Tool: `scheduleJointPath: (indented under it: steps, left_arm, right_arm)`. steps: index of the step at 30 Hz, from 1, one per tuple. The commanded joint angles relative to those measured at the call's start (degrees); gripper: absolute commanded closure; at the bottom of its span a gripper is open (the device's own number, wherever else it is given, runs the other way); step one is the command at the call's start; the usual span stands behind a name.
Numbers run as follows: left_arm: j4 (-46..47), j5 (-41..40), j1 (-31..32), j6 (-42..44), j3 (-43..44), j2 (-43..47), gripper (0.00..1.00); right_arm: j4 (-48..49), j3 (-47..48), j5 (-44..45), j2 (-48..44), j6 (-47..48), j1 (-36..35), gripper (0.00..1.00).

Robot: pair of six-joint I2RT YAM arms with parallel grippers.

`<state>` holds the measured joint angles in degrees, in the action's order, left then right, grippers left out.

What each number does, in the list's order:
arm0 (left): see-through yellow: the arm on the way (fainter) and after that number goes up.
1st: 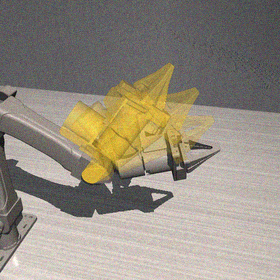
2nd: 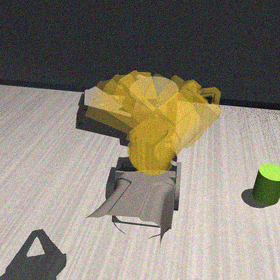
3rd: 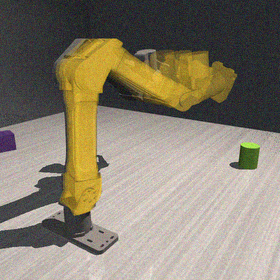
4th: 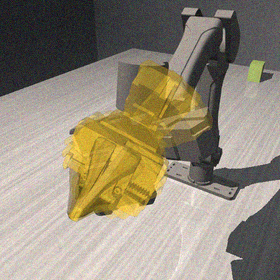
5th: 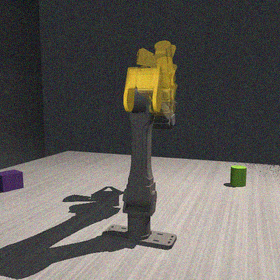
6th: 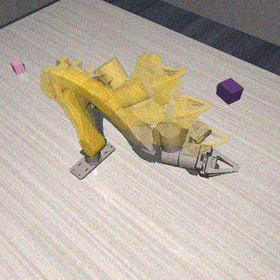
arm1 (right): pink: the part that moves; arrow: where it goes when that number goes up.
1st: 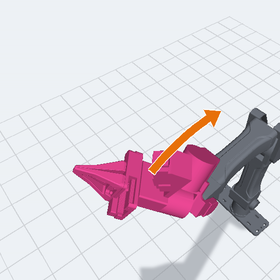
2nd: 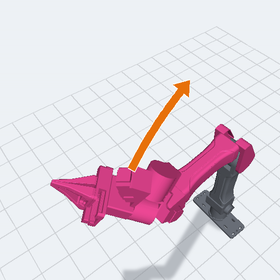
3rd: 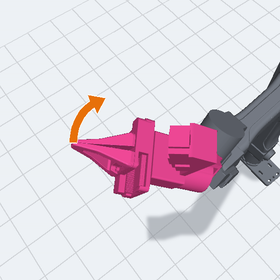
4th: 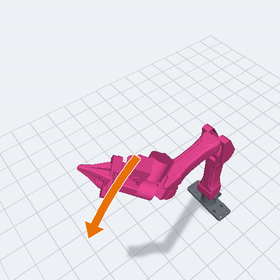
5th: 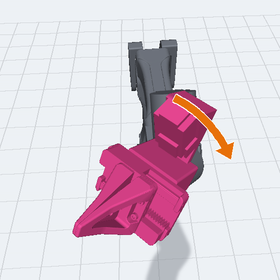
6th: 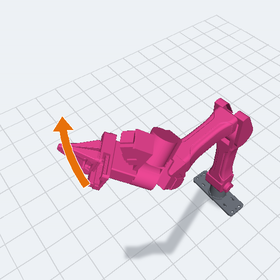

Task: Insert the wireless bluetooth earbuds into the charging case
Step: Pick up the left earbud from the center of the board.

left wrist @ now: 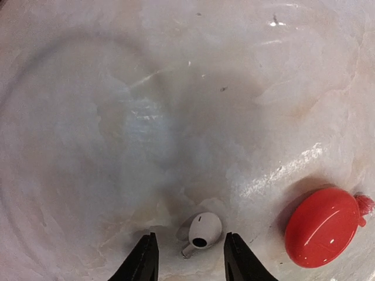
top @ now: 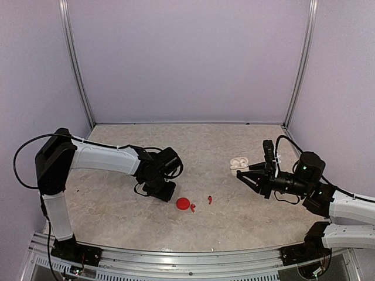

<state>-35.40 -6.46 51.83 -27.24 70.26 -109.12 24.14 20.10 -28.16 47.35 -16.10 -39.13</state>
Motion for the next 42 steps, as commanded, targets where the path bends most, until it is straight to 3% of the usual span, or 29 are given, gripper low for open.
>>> scheduleJointPath:
  steps: [1,32,42]
  left_arm:
    - [-3.31,0.79,-0.04,4.32,4.44,-2.28,0.60]
    - [-10.14,1.23,-1.12,14.27,11.48,-9.81,0.73]
    - [-9.03,1.23,-1.20,13.86,10.31,-8.60,0.85]
  right_arm:
    - [0.12,1.97,0.11,-0.42,0.56,0.66,1.00]
    - [0.21,1.88,-0.05,-0.16,0.24,0.71,1.00]
    - [0.62,2.31,-0.32,0.69,0.34,0.71,1.00]
